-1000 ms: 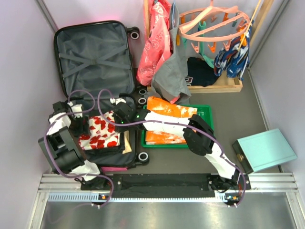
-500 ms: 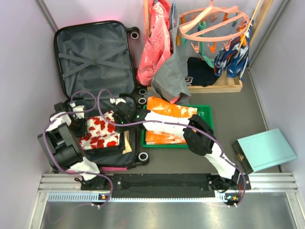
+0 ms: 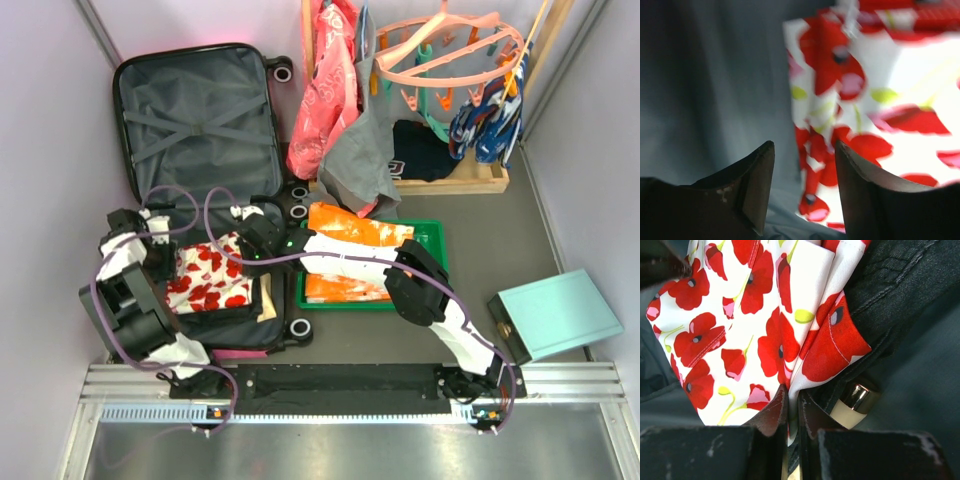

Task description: Open, take out, and arrange the luggage

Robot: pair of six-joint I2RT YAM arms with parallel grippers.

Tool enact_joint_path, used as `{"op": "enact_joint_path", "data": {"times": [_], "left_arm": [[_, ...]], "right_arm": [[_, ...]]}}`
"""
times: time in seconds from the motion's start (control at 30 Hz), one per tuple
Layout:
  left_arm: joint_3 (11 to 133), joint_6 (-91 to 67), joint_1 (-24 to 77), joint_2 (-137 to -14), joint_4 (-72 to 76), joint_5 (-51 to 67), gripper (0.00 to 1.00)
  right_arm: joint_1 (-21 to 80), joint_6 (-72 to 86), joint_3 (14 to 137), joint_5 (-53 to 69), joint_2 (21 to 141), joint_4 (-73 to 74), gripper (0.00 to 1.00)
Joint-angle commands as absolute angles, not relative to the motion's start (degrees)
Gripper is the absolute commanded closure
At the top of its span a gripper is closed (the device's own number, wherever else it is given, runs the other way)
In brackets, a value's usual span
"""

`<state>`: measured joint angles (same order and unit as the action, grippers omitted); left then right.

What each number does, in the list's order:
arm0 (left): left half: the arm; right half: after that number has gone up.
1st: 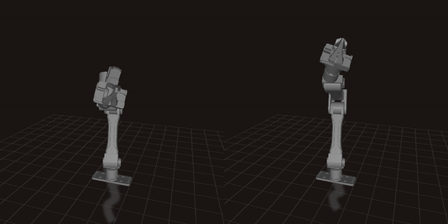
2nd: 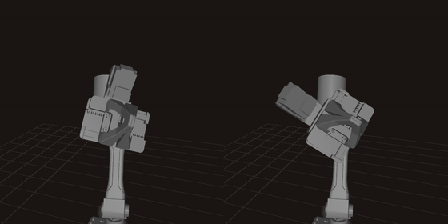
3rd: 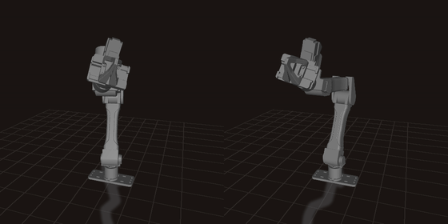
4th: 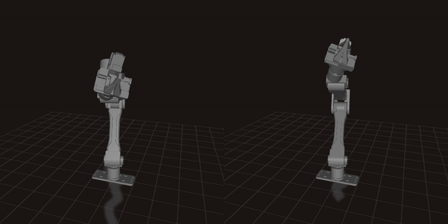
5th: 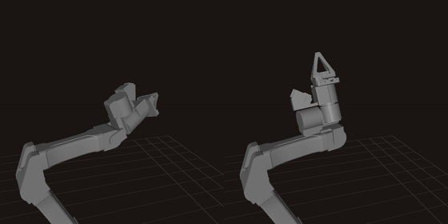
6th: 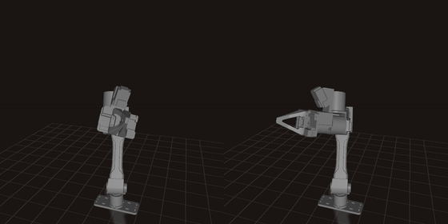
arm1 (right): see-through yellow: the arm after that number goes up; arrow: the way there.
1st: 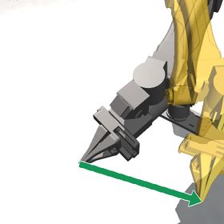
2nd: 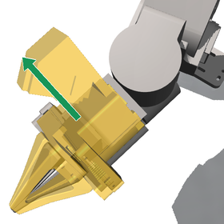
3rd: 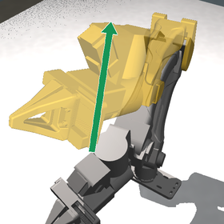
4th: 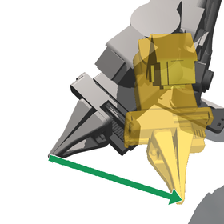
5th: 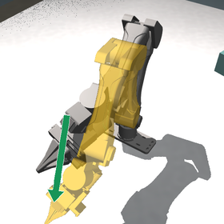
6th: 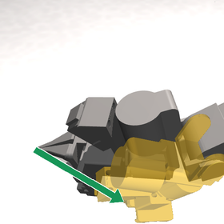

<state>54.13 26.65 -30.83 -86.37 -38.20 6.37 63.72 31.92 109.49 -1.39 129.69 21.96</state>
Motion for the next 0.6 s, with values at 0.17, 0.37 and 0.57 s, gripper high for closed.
{"op": "enact_joint_path", "data": {"times": [0.17,0.37,0.57], "left_arm": [[61.44,26.72,-32.08,-97.99,-40.78,10.80,0.42],[61.09,28.21,-31.99,-100.90,-42.54,15.90,0.51],[60.47,28.04,-32.08,-100.38,-41.84,14.68,1.00]], "right_arm": [[62.40,30.41,108.90,-2.72,124.45,20.74,1.00],[62.40,30.32,108.81,-2.55,124.63,20.65,1.00],[62.40,30.41,108.81,-2.64,124.54,20.65,1.00]]}}
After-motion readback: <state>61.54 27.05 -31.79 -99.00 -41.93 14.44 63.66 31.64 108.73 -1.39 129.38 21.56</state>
